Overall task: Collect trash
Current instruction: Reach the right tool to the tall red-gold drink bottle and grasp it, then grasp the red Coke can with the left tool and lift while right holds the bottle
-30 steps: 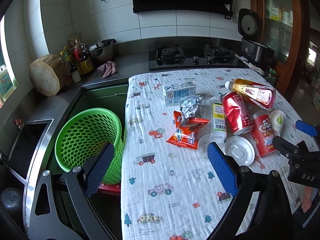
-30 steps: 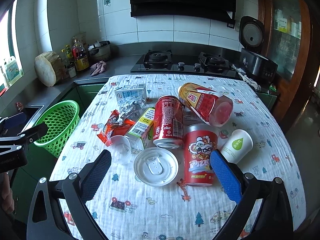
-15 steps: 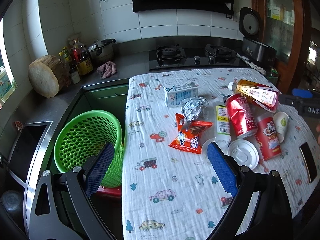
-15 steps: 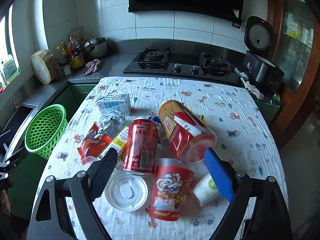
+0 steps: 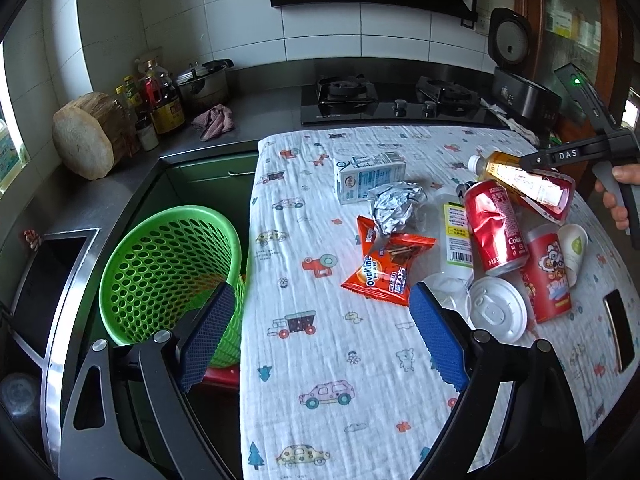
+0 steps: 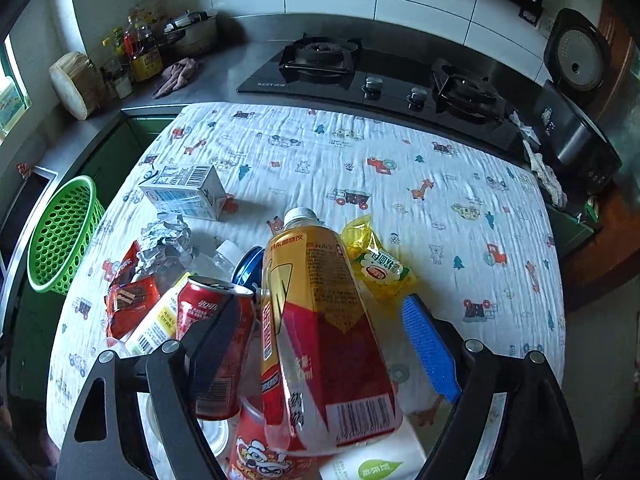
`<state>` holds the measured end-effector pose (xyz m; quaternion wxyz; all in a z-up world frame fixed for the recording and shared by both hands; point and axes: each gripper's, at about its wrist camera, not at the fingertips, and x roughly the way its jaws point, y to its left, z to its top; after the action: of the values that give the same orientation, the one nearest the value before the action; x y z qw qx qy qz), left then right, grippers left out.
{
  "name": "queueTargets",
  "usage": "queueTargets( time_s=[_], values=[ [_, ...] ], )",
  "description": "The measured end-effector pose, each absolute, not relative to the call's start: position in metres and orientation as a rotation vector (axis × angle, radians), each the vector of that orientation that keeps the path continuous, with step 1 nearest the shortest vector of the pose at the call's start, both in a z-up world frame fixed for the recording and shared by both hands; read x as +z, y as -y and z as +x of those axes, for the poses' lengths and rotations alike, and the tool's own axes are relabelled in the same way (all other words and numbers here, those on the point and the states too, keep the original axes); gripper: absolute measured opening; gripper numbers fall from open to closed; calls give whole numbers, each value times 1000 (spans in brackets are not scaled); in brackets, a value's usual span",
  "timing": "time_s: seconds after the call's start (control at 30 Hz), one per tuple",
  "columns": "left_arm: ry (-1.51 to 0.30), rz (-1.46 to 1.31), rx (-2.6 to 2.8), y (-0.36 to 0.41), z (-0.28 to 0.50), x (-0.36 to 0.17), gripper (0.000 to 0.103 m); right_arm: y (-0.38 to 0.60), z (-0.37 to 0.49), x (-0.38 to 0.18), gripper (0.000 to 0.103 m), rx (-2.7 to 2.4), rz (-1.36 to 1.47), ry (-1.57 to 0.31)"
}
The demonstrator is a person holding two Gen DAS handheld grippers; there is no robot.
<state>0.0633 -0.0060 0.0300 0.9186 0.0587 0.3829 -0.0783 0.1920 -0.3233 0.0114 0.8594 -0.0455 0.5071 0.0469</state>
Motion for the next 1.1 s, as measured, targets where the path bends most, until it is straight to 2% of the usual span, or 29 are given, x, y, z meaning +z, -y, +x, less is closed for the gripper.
queueTargets(
  time_s=[0.27, 0.37, 0.5, 0.73, 1.1],
  values=[
    [-815, 98, -215, 18, 77, 27, 87, 325, 219, -14, 78, 153, -120, -1177],
    [-826, 97, -257, 29, 81, 25, 87, 330, 221, -19, 65, 197, -51, -1206],
    [-849, 91, -324, 46, 88, 22, 86, 331, 218, -17, 63, 199, -33, -1208],
    [-900, 67, -503, 96, 110, 18, 86, 346, 182, 13, 62, 164, 34, -1099],
    [-1040, 27, -631, 183, 175, -16, 86, 356, 95, 60, 62, 109, 45, -924]
  ],
)
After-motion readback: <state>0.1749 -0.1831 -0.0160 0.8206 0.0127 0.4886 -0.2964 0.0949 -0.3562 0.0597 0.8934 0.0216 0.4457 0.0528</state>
